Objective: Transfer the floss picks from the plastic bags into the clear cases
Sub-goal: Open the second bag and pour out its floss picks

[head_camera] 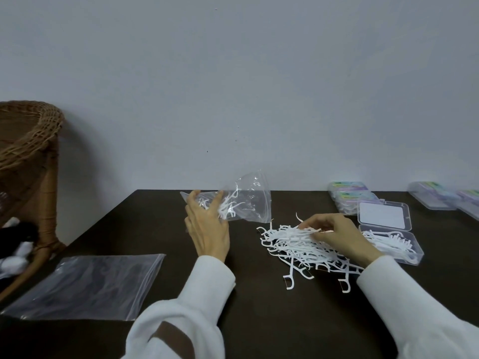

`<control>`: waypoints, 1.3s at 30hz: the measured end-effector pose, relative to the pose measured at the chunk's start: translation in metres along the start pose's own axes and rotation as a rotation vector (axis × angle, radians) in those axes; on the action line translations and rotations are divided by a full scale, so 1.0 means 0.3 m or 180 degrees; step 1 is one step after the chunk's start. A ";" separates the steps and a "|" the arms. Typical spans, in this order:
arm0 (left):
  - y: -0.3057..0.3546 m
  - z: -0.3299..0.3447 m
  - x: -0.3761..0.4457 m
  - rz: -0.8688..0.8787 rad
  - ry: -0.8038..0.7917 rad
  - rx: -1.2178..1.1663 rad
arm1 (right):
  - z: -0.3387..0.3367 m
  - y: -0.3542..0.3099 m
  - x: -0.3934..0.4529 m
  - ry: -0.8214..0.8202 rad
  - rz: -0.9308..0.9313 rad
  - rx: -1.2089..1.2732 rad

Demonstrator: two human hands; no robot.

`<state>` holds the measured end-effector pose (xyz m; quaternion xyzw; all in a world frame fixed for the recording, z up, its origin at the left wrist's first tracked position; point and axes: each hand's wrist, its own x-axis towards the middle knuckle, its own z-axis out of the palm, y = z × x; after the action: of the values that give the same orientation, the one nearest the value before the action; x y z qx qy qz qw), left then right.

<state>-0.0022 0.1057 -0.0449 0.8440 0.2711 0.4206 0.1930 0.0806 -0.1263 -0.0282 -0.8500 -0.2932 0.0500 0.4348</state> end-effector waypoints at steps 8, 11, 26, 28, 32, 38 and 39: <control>0.012 0.009 -0.006 0.0011 -0.0072 -0.0171 | -0.002 -0.019 -0.001 0.0402 -0.0202 0.0304; 0.019 0.010 -0.013 -0.0021 -0.0105 -0.0363 | -0.003 -0.011 0.004 0.0639 -0.0207 0.0601; 0.084 0.014 -0.046 0.1091 -0.0185 -0.0918 | 0.063 -0.072 -0.003 -0.0165 0.0326 0.2463; 0.087 0.005 -0.040 0.1093 -0.0182 -0.1004 | 0.053 -0.067 0.003 0.0040 0.0243 0.2308; 0.068 -0.010 -0.013 0.0765 0.0106 -0.1251 | 0.032 -0.047 0.012 0.0082 0.0244 0.2492; 0.055 -0.022 0.010 -0.0425 -0.0355 -0.1853 | 0.033 -0.050 0.010 -0.0155 0.0131 0.2788; 0.054 -0.022 0.016 -0.0652 -0.0517 -0.2038 | 0.035 -0.052 0.009 -0.0149 0.0121 0.2740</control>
<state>-0.0004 0.0968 -0.0294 0.7398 0.1925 0.3941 0.5102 0.0721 -0.1104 -0.0222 -0.5949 -0.2395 0.1950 0.7420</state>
